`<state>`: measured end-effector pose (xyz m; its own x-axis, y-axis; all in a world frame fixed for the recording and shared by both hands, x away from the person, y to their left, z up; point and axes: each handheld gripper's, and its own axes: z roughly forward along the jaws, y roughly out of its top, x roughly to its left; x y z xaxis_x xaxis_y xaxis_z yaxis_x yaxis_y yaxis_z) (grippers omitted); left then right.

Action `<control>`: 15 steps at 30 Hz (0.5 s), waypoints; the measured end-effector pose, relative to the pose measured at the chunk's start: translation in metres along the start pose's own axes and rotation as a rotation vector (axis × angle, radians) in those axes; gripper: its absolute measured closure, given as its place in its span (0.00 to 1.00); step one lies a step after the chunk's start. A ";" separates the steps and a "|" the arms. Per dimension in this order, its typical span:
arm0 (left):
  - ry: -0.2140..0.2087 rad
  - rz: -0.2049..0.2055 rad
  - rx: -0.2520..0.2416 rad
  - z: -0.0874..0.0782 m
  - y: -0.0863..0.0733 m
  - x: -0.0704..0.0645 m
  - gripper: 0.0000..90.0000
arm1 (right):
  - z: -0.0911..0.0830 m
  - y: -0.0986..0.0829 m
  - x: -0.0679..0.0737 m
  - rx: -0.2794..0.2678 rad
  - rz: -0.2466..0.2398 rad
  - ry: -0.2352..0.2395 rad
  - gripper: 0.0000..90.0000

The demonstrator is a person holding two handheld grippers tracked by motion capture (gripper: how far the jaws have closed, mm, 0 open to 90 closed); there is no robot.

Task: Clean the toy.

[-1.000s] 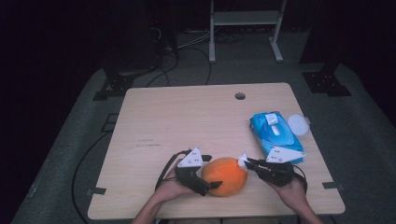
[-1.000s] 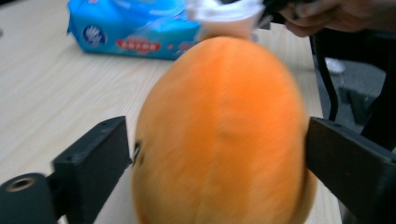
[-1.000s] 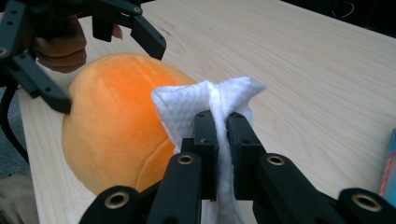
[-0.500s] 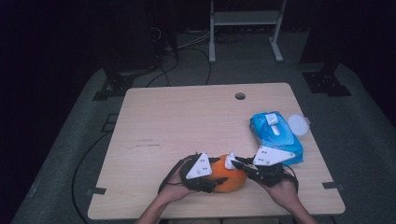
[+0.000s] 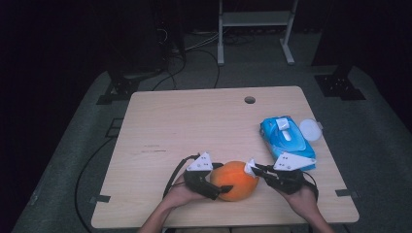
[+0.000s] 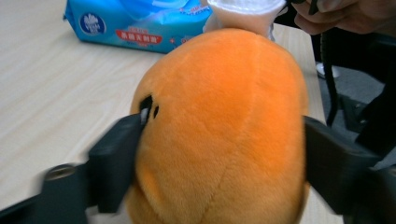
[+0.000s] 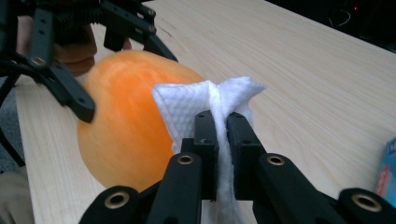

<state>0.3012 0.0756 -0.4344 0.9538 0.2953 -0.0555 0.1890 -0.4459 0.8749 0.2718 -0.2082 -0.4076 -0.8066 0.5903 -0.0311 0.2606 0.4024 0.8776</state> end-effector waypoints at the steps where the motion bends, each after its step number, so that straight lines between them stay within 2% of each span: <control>1: 0.018 0.028 0.001 -0.001 0.002 -0.003 0.30 | 0.001 0.003 0.002 -0.002 -0.005 0.009 0.92; 4: 0.065 0.106 -0.018 -0.003 0.009 -0.010 0.37 | 0.004 0.014 0.010 -0.024 -0.027 0.025 0.92; 5: 0.094 0.136 -0.028 -0.004 0.011 -0.013 0.38 | 0.005 0.018 0.012 -0.033 -0.035 0.032 0.92; 7: 0.132 0.169 -0.041 -0.007 0.012 -0.015 0.40 | 0.006 0.024 0.014 -0.055 -0.050 0.039 0.92; 10: 0.133 0.160 -0.035 -0.013 0.009 -0.012 0.40 | 0.009 0.024 0.011 -0.037 -0.045 0.037 0.92; 12: 0.128 0.156 -0.030 -0.013 0.007 -0.011 0.40 | 0.012 0.016 0.004 -0.007 -0.038 0.019 0.92; 15: 0.116 0.158 -0.027 -0.013 0.006 -0.011 0.38 | 0.012 0.000 -0.010 0.025 0.013 0.000 0.92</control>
<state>0.2890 0.0801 -0.4222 0.9375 0.3196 0.1379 0.0313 -0.4720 0.8811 0.2860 -0.2053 -0.4132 -0.8033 0.5952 -0.0200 0.2839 0.4122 0.8657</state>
